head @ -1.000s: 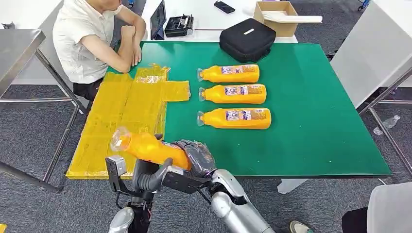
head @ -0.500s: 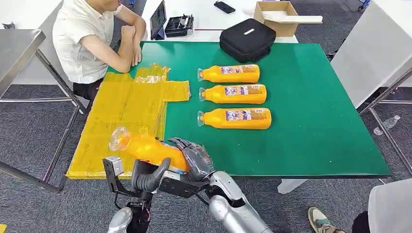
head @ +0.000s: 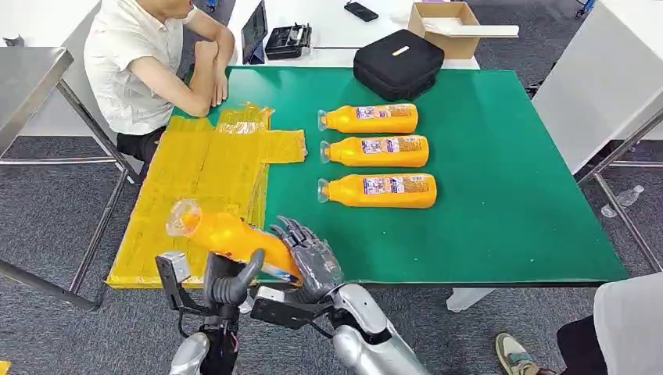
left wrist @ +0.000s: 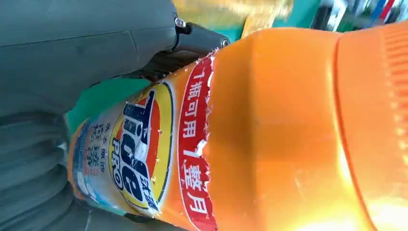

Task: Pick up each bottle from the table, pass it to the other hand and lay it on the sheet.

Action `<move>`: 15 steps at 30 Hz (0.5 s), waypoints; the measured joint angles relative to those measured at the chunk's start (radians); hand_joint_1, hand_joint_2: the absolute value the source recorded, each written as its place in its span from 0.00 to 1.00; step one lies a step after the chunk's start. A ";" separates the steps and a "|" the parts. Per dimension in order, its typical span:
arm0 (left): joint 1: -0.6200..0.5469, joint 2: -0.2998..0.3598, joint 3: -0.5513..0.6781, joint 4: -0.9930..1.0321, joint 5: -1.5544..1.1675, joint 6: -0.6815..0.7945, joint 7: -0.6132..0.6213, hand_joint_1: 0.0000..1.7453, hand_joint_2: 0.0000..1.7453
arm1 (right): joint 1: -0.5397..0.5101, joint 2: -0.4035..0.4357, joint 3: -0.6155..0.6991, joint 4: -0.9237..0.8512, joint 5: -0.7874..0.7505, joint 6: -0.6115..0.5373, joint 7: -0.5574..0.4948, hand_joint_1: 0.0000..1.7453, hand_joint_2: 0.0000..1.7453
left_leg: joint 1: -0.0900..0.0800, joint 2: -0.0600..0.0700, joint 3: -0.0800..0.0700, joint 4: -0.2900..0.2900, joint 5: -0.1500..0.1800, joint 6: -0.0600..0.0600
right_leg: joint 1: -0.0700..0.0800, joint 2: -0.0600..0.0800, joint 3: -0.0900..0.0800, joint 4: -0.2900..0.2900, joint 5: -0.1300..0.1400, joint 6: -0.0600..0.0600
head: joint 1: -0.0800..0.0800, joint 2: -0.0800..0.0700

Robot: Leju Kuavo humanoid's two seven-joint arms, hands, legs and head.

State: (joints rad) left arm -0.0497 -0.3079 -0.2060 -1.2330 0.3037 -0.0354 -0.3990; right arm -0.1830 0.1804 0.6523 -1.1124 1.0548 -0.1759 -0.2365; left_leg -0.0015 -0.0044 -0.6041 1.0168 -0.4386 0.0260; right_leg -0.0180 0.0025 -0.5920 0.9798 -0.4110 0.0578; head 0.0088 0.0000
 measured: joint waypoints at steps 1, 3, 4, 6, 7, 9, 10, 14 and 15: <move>0.003 -0.001 0.014 -0.013 -0.010 0.016 -0.002 1.00 1.00 | 0.012 0.003 -0.006 -0.010 0.010 -0.012 -0.004 0.00 0.00 | 0.000 0.000 0.000 0.000 0.000 0.000 | 0.000 0.000 0.000 0.000 0.000 0.000 | 0.000 0.000; 0.009 -0.003 0.042 -0.038 -0.023 0.030 -0.002 1.00 1.00 | 0.035 0.008 -0.023 -0.028 0.024 -0.026 -0.011 0.00 0.00 | 0.000 0.000 0.000 0.000 0.000 0.000 | 0.000 0.000 0.000 0.000 0.000 0.000 | 0.000 0.000; 0.010 -0.005 0.051 -0.046 -0.027 0.032 -0.002 1.00 1.00 | 0.042 0.009 -0.028 -0.034 0.027 -0.026 -0.011 0.00 1.00 | 0.000 0.000 0.000 0.000 0.000 0.000 | 0.000 0.000 0.000 0.000 0.000 0.000 | 0.000 0.000; 0.013 -0.006 0.064 -0.059 -0.029 0.033 -0.002 1.00 1.00 | 0.052 0.010 -0.035 -0.043 0.030 -0.027 -0.012 0.00 1.00 | 0.000 0.000 0.000 0.000 0.000 0.000 | 0.000 0.000 0.000 0.000 0.000 0.000 | 0.000 0.000; 0.014 -0.006 0.068 -0.062 -0.029 0.033 -0.002 1.00 1.00 | 0.056 0.010 -0.037 -0.048 0.031 -0.027 -0.013 0.00 1.00 | 0.000 0.000 0.000 0.000 0.000 0.000 | 0.000 0.000 0.000 0.000 0.000 0.000 | 0.000 0.000; 0.014 -0.007 0.075 -0.071 -0.065 0.063 -0.006 1.00 1.00 | 0.064 0.010 -0.047 -0.056 0.038 -0.036 -0.013 0.00 1.00 | 0.000 0.000 0.000 0.000 0.000 0.000 | 0.000 0.000 0.000 0.000 0.000 0.000 | 0.000 0.000; 0.013 -0.007 0.081 -0.076 -0.143 0.119 -0.013 1.00 1.00 | 0.072 0.013 -0.057 -0.063 0.049 -0.052 -0.008 0.00 1.00 | 0.000 0.000 0.000 0.000 0.000 0.000 | 0.000 0.000 0.000 0.000 0.000 0.000 | 0.000 0.000; -0.025 -0.005 0.127 -0.123 -0.792 0.301 0.023 1.00 1.00 | 0.116 0.018 -0.127 -0.118 0.091 -0.095 -0.002 0.00 1.00 | 0.000 -0.003 -0.001 0.000 0.001 0.001 | 0.000 -0.002 0.000 0.000 0.000 0.000 | 0.000 0.000; -0.040 -0.005 0.143 -0.141 -0.928 0.308 0.034 1.00 1.00 | 0.119 0.020 -0.148 -0.129 0.094 -0.100 -0.002 0.00 1.00 | 0.000 -0.003 -0.001 0.000 0.001 0.001 | 0.000 -0.002 0.000 0.000 0.000 0.000 | 0.000 0.000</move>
State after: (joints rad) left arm -0.0896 -0.3132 -0.0629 -1.3738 -0.6240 0.2728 -0.3646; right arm -0.0638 0.2003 0.5042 -1.2418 1.1490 -0.2754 -0.2384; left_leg -0.0015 -0.0073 -0.6047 1.0169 -0.4379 0.0266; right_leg -0.0181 0.0006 -0.5916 0.9799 -0.4109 0.0577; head 0.0088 0.0004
